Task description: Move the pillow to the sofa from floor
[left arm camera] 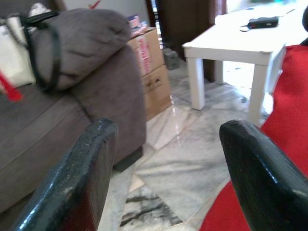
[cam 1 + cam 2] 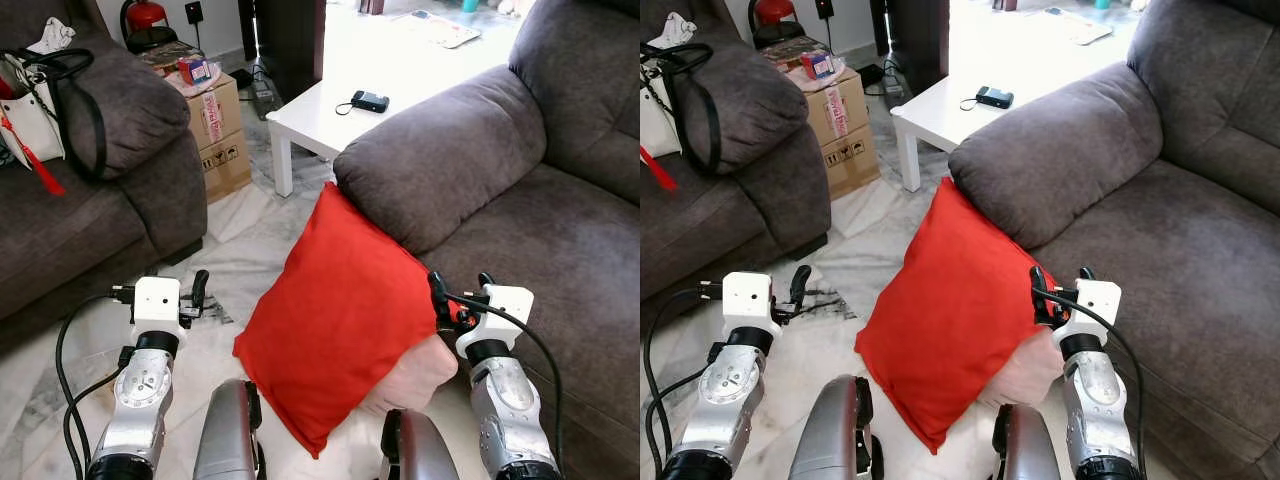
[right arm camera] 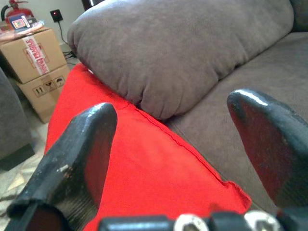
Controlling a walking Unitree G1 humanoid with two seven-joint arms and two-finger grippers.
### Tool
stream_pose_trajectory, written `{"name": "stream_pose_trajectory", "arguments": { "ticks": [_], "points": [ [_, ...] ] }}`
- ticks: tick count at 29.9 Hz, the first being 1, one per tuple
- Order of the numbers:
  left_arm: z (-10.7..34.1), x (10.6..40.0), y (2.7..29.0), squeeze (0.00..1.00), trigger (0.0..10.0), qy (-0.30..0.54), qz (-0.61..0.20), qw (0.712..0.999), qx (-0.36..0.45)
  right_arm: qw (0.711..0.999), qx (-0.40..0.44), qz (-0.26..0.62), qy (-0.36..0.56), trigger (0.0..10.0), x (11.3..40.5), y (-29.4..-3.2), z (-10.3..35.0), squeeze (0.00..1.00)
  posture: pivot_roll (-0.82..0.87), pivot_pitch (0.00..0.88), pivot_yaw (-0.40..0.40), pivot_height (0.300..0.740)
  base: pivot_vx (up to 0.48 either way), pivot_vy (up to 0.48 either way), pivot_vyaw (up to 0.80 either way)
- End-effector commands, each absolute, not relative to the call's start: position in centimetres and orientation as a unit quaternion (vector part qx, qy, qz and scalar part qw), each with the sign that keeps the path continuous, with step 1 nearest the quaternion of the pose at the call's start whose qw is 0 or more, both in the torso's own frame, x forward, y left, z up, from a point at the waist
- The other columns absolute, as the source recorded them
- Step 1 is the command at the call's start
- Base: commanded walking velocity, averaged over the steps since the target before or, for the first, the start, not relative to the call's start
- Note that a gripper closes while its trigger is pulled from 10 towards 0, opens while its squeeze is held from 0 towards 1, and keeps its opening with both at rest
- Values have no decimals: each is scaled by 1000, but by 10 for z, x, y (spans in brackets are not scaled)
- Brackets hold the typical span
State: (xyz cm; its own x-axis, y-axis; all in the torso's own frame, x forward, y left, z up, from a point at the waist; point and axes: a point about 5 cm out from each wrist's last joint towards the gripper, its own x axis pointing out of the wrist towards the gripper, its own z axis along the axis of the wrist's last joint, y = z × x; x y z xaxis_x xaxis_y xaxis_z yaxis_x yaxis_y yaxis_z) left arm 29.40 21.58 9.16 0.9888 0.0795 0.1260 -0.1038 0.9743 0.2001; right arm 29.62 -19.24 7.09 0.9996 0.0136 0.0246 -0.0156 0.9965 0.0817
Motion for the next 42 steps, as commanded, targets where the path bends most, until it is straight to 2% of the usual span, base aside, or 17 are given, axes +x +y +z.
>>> {"name": "stream_pose_trajectory", "arguments": {
  "ticks": [1, 17, 21, 26, 42],
  "points": [
    [93, 295, 214, 0, 10000, -61, 42, 992, 105, 999, 45, 5, -6, 10000, 295, -194, 69, 0, 54, 159, -18, 582, 0, 0, -775],
    [93, 294, 213, 0, 10000, -59, 46, 992, 103, 999, 49, 22, -9, 10000, 296, -190, 71, 0, 54, 160, -20, 582, 0, 0, -106],
    [93, 294, 214, 0, 10000, -58, 49, 992, 103, 999, 25, 40, -8, 10000, 295, -187, 70, 0, 56, 161, -19, 582, 0, 0, 123],
    [93, 294, 216, 0, 10000, -56, 52, 992, 103, 998, 46, 35, -3, 10000, 294, -187, 68, 0, 54, 164, -18, 582, 303, 0, 274],
    [93, 294, 215, 0, 10000, -57, 52, 992, 105, 998, 42, 42, 7, 10000, 294, -186, 66, 0, 54, 167, -17, 582, 299, 0, 0]
  ]
}}
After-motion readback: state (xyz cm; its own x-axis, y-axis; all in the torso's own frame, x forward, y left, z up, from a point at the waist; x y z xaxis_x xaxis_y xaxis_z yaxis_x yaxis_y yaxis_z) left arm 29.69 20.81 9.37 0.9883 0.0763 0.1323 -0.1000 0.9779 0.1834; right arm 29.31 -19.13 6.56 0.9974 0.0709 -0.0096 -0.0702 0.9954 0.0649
